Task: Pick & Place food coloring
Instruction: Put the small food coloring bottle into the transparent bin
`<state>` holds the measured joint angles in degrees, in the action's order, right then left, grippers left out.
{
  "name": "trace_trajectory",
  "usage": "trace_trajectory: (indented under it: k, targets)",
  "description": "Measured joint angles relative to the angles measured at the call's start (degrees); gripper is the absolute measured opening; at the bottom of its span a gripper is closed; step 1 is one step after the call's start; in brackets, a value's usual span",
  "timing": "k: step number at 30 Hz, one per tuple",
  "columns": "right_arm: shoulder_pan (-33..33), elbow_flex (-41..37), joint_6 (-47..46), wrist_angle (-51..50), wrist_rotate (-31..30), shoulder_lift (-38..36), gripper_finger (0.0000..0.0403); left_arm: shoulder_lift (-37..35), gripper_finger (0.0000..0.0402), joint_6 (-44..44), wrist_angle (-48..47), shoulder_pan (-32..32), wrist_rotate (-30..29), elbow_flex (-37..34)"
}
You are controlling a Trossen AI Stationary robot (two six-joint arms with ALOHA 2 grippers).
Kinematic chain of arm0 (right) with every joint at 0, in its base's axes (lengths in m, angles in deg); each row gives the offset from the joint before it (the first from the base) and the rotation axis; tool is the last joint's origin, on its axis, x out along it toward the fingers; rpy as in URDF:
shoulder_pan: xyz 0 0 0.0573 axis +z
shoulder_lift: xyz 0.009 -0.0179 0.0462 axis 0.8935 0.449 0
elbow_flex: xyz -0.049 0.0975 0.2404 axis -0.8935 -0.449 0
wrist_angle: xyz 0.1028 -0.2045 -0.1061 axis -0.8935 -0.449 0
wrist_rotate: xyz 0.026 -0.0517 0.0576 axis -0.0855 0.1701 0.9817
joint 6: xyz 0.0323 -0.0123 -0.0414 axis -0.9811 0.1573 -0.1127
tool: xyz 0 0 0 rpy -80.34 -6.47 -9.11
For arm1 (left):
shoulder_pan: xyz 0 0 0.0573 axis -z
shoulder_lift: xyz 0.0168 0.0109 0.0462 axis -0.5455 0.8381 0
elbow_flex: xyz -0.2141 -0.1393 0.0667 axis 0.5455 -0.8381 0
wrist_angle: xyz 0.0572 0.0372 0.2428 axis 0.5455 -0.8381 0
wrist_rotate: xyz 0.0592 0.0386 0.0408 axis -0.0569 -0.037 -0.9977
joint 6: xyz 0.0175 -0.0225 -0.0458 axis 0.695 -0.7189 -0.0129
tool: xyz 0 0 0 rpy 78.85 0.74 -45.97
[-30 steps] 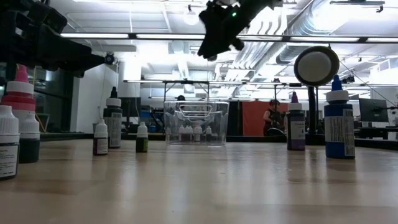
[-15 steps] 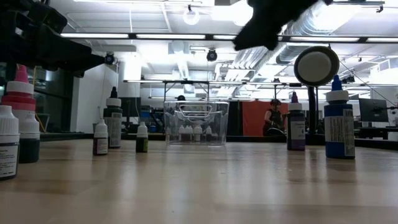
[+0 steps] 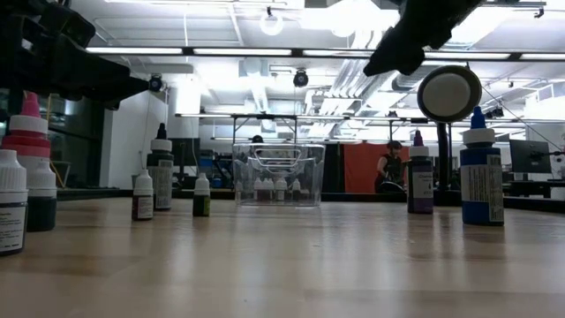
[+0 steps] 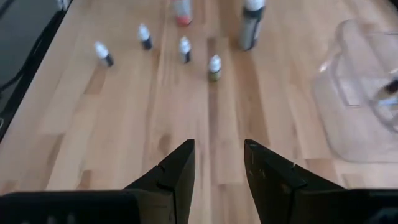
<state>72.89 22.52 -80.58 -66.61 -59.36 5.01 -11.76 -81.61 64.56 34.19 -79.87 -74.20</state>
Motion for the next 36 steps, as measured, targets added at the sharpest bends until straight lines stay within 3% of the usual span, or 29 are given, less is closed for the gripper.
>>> trace_trajectory:
  k: [14,20,36]
  targets:
    - [1.4,32.0,0.1,-21.0,3.6,23.1,0.0129,0.0,0.0239,0.0,0.0,0.0,0.0,0.0]
    - [1.7,44.6,0.1,-25.6,8.0,32.3,0.0129,0.0,0.0239,0.0,0.0,0.0,0.0,0.0]
    - [5.1,65.8,3.2,-29.3,14.4,48.9,0.0129,0.0,0.0239,0.0,0.0,0.0,0.0,0.0]
